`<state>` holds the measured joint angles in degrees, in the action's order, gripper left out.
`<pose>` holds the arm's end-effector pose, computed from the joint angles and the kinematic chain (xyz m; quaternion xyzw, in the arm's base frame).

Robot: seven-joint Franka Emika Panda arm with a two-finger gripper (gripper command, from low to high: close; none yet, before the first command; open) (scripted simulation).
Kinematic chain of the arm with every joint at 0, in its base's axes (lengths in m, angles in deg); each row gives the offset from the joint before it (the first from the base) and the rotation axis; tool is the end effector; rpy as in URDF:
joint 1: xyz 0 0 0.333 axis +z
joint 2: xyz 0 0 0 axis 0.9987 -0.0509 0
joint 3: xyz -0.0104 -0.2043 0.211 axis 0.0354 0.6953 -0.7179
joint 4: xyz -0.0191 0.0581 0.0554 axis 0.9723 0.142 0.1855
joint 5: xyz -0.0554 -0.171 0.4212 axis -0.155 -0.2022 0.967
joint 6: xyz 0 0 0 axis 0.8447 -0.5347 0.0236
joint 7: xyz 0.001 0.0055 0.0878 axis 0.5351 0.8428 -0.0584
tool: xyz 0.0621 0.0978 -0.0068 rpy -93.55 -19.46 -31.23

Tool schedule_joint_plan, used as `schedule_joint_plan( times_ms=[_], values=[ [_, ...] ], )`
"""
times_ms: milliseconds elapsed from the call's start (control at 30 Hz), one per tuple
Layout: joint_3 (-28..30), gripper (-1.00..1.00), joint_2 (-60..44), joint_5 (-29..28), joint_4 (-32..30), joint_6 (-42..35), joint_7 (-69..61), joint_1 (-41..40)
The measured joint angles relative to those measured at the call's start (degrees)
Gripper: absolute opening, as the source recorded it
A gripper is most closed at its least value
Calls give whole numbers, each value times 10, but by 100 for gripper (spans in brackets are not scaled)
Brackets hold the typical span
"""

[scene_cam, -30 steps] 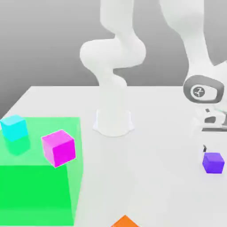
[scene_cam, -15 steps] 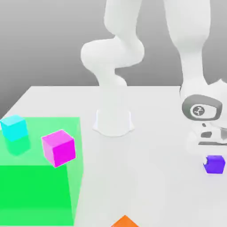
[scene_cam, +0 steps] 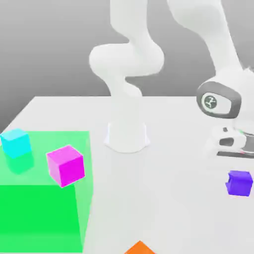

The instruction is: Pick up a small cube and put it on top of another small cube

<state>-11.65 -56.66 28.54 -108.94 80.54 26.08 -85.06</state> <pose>0.4290 0.2633 0.1260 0.8750 -0.4841 0.0023 0.0003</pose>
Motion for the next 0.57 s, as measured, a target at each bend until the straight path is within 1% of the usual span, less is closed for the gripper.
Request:
schedule_joint_plan(
  times_ms=[300,433,467,567],
  values=[
    [86,-100,-18,49,93,-65,-164,-156],
    [118,-100,-87,15,105,-11,-151,-152],
    [123,100,-99,9,106,-1,-147,-149],
    [123,100,-99,9,106,-1,-147,-149]
  ],
)
